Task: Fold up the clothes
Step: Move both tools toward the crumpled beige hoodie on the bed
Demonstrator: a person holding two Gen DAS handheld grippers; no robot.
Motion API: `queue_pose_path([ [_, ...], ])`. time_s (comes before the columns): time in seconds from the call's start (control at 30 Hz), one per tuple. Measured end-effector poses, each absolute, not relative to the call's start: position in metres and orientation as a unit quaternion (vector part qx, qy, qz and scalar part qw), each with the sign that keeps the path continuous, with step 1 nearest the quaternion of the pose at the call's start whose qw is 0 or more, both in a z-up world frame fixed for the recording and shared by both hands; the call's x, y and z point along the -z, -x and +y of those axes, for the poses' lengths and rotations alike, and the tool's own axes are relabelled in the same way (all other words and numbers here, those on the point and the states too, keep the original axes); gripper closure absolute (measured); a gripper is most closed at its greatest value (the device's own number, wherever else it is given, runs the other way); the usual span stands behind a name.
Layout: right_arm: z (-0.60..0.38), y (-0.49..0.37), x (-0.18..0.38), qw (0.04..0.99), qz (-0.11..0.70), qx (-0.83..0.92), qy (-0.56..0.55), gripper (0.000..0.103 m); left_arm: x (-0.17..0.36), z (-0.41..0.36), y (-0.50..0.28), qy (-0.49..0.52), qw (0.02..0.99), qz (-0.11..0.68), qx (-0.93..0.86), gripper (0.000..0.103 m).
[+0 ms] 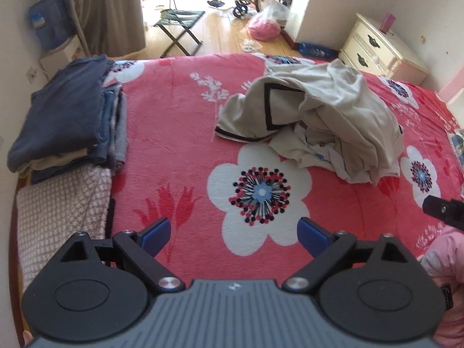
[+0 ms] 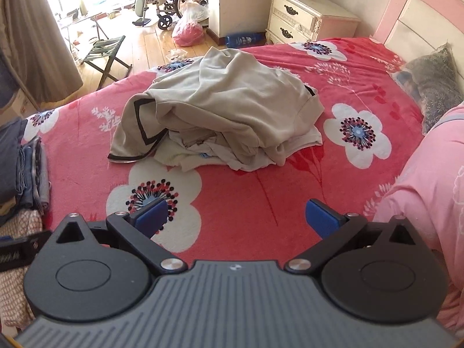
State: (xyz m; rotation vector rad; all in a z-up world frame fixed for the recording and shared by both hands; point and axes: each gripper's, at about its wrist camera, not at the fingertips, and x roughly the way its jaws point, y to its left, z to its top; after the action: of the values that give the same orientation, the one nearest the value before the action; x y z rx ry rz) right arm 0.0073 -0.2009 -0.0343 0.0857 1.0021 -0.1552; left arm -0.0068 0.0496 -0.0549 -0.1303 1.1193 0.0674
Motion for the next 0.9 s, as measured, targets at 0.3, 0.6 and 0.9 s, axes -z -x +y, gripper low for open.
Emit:
queue_pose_path([
  [0.3, -0.235, -0.022, 0.027, 0.883, 0.468, 0.028, -0.028, 0.001, 0.016, 0.017, 0.029, 0.076, 0.876, 0.465, -0.104, 0.002],
  [0.6, -0.292, -0.004, 0.038, 0.877, 0.479, -0.033, 0.007, 0.001, 0.031, -0.063, 0.065, 0.148, 0.868, 0.459, -0.121, 0.0],
  [0.9, -0.332, -0.001, 0.108, 0.884, 0.466, -0.035, 0.007, 0.001, 0.106, -0.112, 0.06, 0.104, 0.887, 0.43, -0.133, 0.0],
])
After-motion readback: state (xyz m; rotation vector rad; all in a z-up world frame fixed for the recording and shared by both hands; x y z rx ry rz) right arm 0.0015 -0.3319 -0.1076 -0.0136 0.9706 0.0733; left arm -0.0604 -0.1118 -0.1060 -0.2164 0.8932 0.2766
